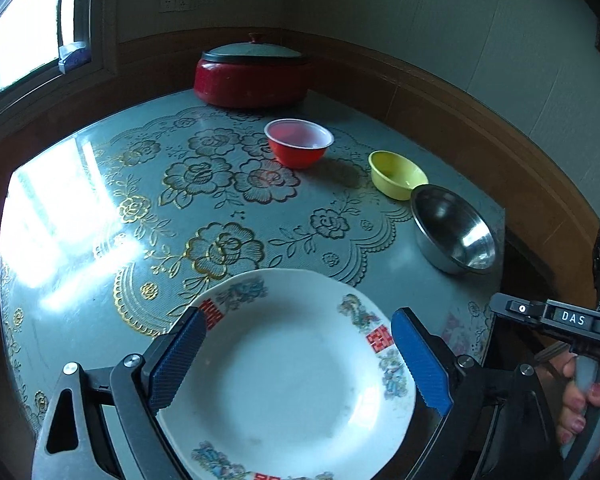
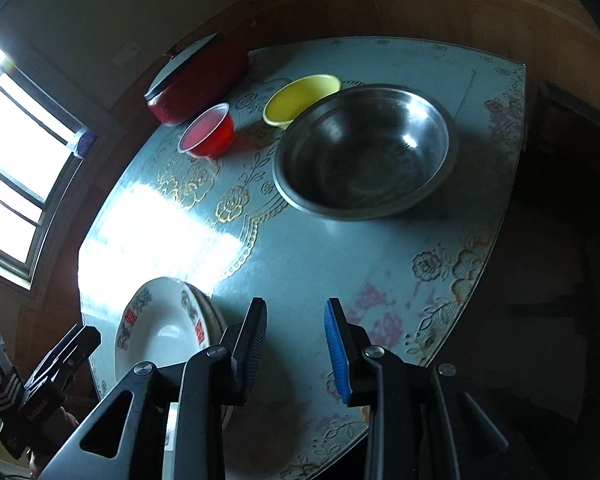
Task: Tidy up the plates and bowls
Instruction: 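Move both grippers to the rim of the stainless steel bowl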
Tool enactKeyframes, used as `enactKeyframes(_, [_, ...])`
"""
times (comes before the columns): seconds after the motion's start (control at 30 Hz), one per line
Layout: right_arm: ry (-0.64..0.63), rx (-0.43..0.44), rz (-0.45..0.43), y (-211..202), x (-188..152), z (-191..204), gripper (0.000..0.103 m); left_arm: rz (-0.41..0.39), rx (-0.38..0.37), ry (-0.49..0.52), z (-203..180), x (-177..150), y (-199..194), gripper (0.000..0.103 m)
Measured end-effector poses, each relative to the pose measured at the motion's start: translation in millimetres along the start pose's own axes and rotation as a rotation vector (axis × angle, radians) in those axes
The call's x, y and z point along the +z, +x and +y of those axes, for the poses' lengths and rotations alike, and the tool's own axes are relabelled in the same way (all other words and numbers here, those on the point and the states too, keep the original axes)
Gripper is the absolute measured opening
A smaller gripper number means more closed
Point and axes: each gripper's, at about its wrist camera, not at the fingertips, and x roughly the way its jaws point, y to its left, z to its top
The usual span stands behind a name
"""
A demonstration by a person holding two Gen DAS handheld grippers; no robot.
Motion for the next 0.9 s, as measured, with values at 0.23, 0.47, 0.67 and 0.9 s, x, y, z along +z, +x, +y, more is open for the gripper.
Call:
enactKeyframes(0.23, [0.058,-0.056,-0.089,-6.8,44.6,-42.1,0.033,0.055,-0.043,0.036,-44.4,27.3,30.1,0.096])
enactKeyframes(0.47, [0.08,-0.112,-0.089,5.9,92.0,-80.7,0.033,0.138,-0.064,0.053,-85.1,54.2,78.9,0.097])
enactKeyframes(0.67, [0.085,-0.116,-0.074,27.7,118.1,-100.7,0.034,0.179,-0.051,0.05,-108.3,78.1,115.7,0.097])
enactKeyframes(0.9, [0.1,-0.092,-0.034,49.9,137.6,-113.7,0.034,0.232,-0.037,0.068,-133.8,96.6,160.9,0.097])
